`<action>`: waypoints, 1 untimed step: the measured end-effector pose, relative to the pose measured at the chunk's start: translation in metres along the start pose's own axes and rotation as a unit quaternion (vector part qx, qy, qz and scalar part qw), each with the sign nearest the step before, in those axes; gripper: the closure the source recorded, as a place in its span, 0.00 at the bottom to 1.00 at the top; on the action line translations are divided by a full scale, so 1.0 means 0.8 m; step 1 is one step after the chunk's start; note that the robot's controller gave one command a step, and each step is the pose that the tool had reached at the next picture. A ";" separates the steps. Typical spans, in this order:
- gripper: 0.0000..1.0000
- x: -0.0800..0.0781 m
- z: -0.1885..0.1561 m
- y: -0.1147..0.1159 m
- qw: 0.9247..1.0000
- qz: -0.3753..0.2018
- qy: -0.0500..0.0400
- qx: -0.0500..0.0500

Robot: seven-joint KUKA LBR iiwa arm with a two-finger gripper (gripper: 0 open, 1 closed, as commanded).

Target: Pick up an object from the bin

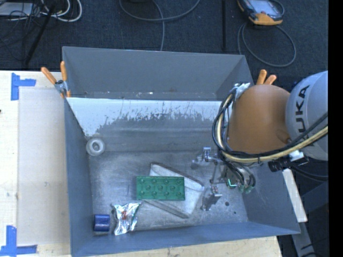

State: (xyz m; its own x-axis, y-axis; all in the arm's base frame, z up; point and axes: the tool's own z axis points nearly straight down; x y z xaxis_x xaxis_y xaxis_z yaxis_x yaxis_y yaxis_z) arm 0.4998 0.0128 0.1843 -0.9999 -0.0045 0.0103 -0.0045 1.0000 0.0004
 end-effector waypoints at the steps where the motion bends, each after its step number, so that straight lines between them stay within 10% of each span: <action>1: 0.00 -0.038 0.017 -0.096 0.987 -0.161 -0.005 0.002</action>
Offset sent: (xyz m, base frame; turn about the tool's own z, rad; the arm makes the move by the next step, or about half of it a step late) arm 0.0302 -0.0746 -0.0128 -0.3275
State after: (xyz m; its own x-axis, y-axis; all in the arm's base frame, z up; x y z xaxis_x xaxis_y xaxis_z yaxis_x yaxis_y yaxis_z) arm 0.5302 -0.0642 0.1705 -0.9469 -0.3215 0.0006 -0.3215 0.9469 -0.0018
